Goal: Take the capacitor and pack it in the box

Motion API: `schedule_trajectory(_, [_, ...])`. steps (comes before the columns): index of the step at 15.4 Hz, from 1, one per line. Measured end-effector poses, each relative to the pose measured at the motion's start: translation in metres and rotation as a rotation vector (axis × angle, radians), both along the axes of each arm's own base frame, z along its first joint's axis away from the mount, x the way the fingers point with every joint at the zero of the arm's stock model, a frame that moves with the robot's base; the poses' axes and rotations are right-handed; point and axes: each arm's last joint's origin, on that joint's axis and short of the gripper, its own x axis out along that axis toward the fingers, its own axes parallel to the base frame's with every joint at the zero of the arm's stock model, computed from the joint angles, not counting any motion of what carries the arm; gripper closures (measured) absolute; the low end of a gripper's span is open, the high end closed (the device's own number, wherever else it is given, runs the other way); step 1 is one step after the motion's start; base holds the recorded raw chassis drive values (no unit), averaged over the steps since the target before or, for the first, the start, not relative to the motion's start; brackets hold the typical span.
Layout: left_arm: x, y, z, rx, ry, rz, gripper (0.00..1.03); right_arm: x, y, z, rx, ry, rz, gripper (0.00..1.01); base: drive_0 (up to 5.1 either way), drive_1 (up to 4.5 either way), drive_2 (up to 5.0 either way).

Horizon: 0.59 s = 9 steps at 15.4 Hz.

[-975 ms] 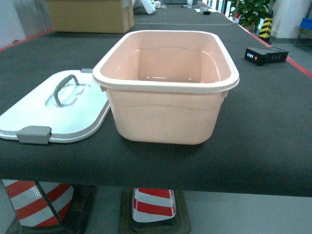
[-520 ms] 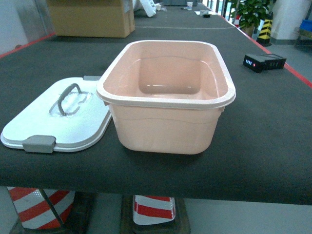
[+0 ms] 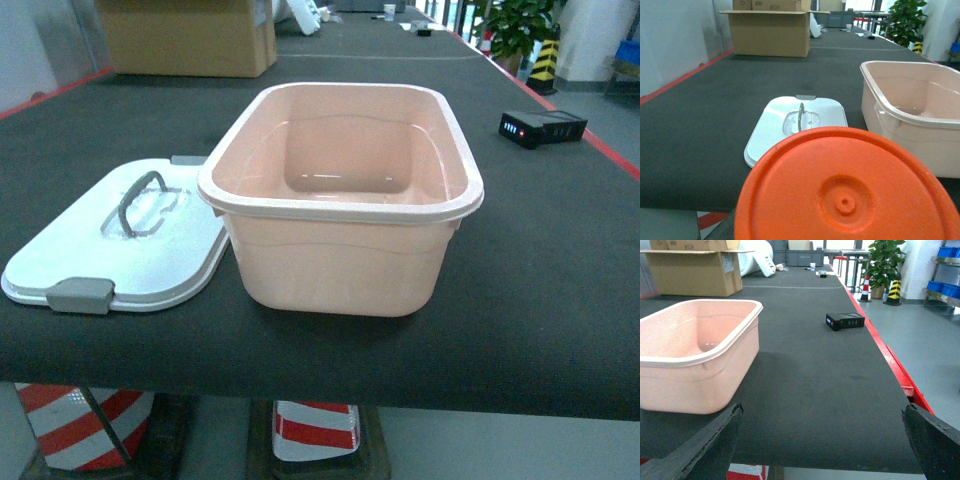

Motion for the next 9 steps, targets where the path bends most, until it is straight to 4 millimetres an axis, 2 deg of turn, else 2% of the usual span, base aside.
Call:
schedule_trajectory(1, [0.008,-0.001,0.011,-0.008,-0.091,0.052,0.60,0.000,0.000,0.000,0.000,0.000,-0.001,0.03,0.0,0.00,0.0])
schedule_trajectory(2, [0.023,-0.003,0.018,-0.005,-0.099,0.021,0.60,0.000,0.000,0.000,0.000,0.000,0.000,0.03,0.0,0.00,0.0])
schedule_trajectory(3, [0.047,-0.006,0.025,0.000,-0.087,-0.041,0.60,0.000,0.000,0.000,0.000,0.000,0.000,0.03,0.0,0.00,0.0])
schedule_trajectory(5, [0.112,-0.025,0.062,0.010,-0.192,-0.224,0.60,0.000,0.000,0.000,0.000,0.000,0.000,0.03,0.0,0.00,0.0])
schedule_trajectory(6, [0.160,-0.045,0.073,0.007,-0.188,-0.316,0.60,0.000,0.000,0.000,0.000,0.000,0.000,0.03,0.0,0.00,0.0])
schedule_trajectory(8, [0.211,-0.081,0.056,-0.001,-0.068,-0.405,0.60,0.000,0.000,0.000,0.000,0.000,0.000,0.03,0.0,0.00,0.0])
schedule_trajectory(9, [0.242,-0.117,0.046,-0.002,-0.024,-0.456,0.60,0.000,0.000,0.000,0.000,0.000,0.000,0.03,0.0,0.00,0.0])
